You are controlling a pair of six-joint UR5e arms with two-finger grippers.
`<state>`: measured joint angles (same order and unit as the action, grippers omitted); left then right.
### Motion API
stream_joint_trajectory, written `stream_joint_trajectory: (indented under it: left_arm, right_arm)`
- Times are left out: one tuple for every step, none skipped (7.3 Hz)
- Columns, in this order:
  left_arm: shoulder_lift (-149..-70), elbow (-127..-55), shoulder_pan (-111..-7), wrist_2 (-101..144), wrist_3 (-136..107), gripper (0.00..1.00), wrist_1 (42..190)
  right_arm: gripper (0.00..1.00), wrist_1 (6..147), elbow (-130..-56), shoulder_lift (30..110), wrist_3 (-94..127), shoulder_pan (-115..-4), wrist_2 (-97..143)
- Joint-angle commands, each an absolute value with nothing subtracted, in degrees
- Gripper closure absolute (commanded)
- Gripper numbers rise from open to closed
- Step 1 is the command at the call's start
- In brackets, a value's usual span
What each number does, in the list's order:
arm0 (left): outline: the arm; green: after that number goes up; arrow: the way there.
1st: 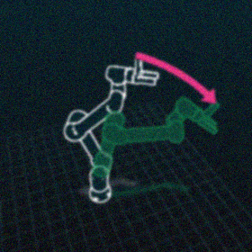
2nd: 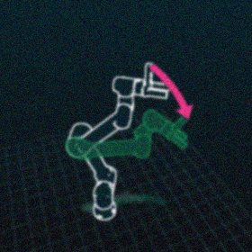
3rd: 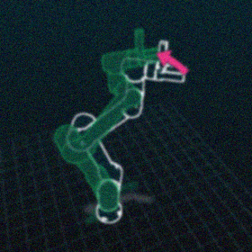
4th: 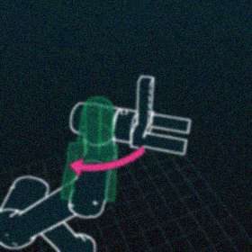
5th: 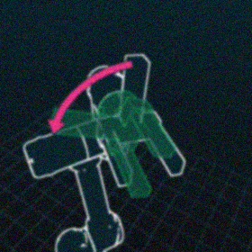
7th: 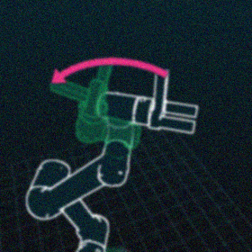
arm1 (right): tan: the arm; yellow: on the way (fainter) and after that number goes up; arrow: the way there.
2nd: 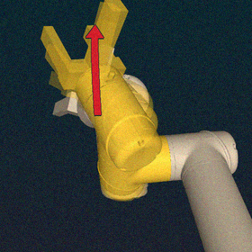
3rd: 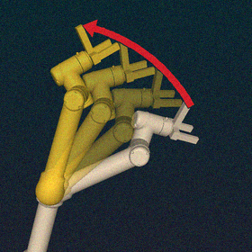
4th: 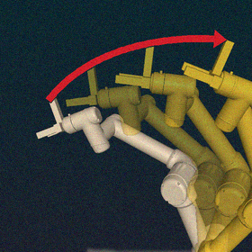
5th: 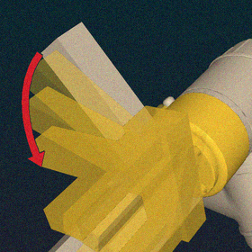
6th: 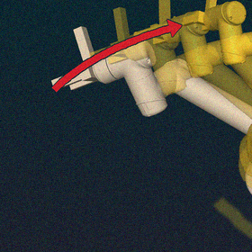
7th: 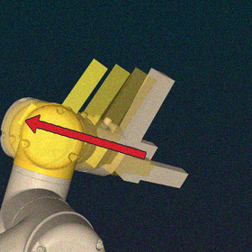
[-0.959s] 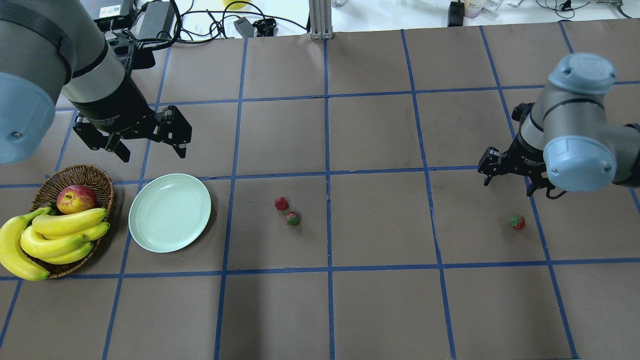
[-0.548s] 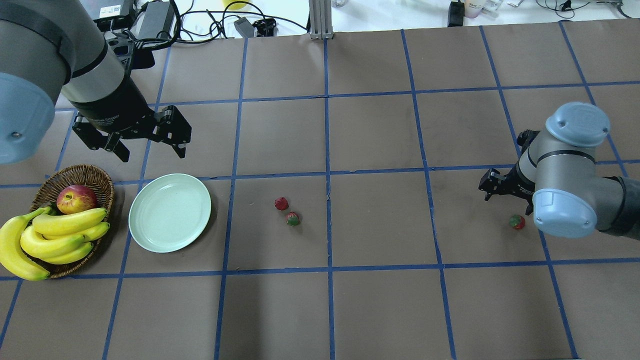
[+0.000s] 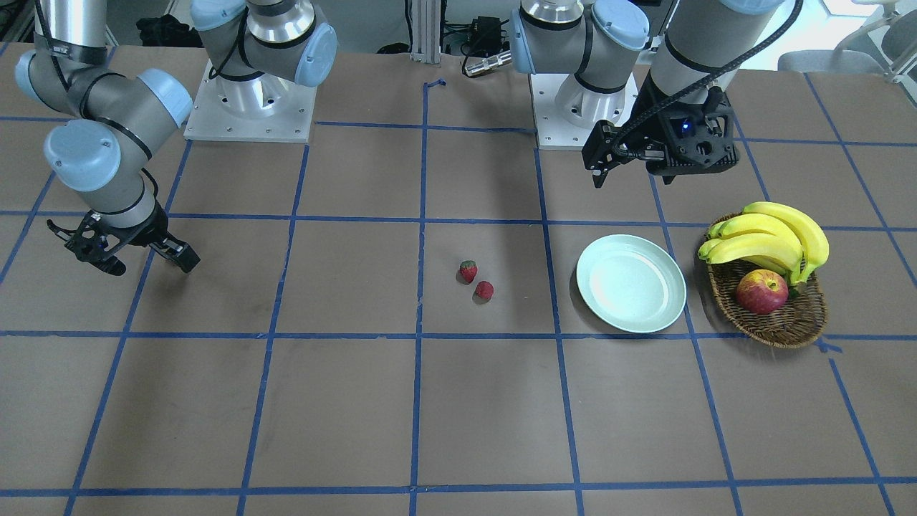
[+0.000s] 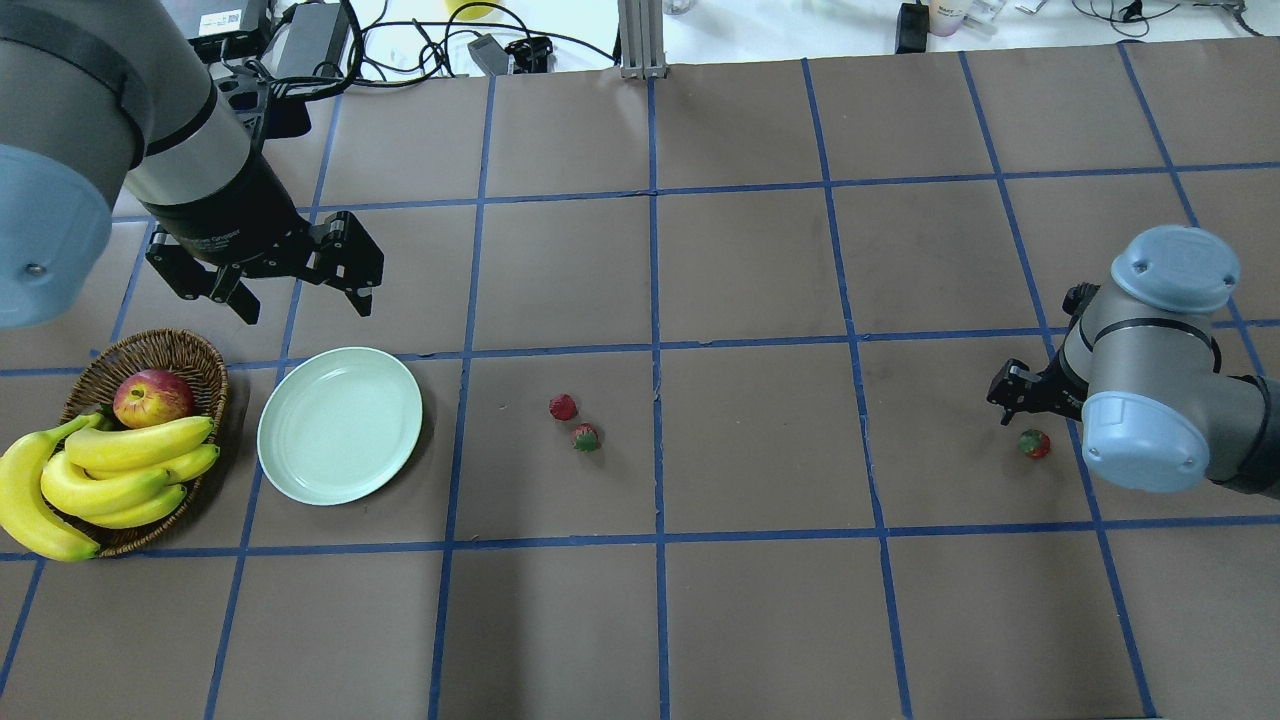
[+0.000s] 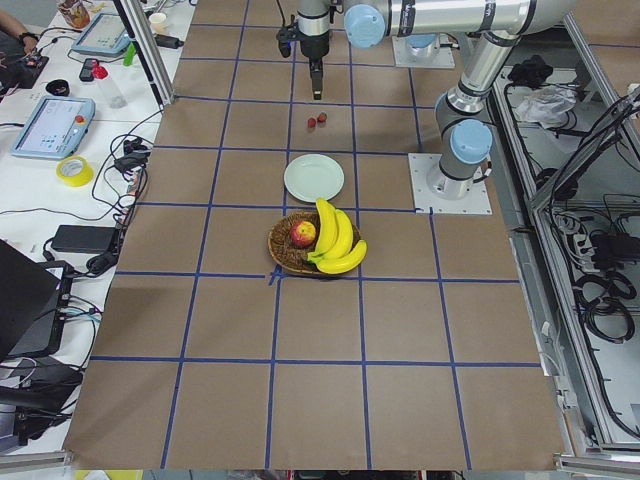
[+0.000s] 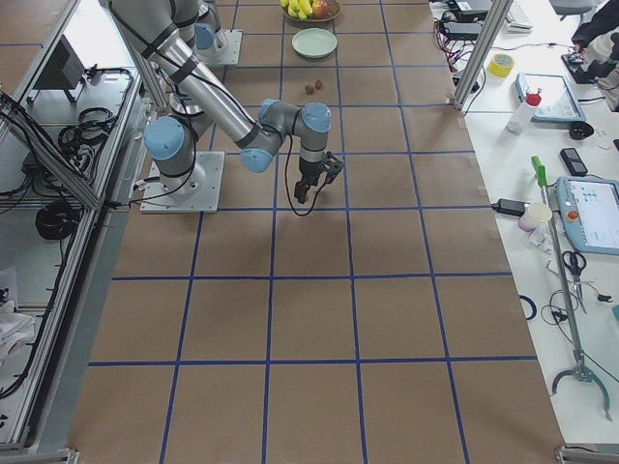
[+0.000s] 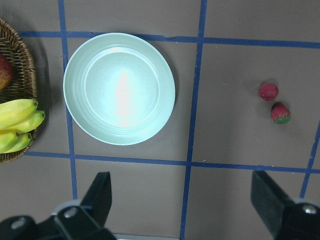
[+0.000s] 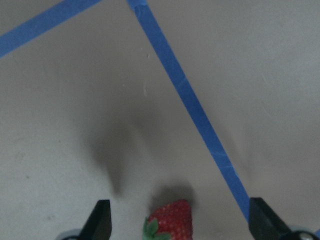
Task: Collect all strawberries into plate
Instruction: 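Move the right gripper over the last strawberry nearest the robot, then lower the right gripper and grasp the last strawberry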
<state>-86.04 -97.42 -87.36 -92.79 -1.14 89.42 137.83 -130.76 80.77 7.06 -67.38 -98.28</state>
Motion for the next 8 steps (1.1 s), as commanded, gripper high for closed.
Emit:
stream_joint_trajectory:
  left_arm:
    - [-86.0,-97.5,-87.5,-92.9,-1.1,0.0,89.5]
    - [-86.0,-97.5,-87.8,-92.7,-1.8,0.0,89.4]
    - [-86.0,-97.4,-87.8,-92.8,-1.7,0.0,89.4]
    - [-86.0,-97.5,-87.8,-92.8,-1.4,0.0,89.5]
    - [-86.0,-97.5,-87.6,-92.9,-1.1,0.0,89.5]
    - [-86.0,-97.5,-87.7,-92.9,-1.1,0.0,89.6]
    - [-86.0,-97.5,-87.4,-92.9,-1.1,0.0,89.5]
    - [-86.0,-97.5,-87.4,-92.9,-1.1,0.0,89.6]
  right_arm:
    - [0.21,137.8,-131.4,80.7,6.4,-67.3,-98.2]
    - [0.5,137.9,-131.5,80.7,6.0,-67.3,-97.8]
    - [0.76,137.9,-131.4,80.8,4.1,-67.3,-97.7]
    - [0.87,137.8,-131.5,80.7,4.0,-67.3,-96.9]
    - [1.0,137.7,-131.2,80.7,3.9,-67.3,-94.9]
    - [1.0,138.0,-131.0,80.7,3.4,-67.3,-94.9]
    - [1.0,138.1,-131.0,81.0,2.8,-67.3,-94.9]
    - [1.0,138.0,-130.3,82.0,2.6,-67.8,-94.7]
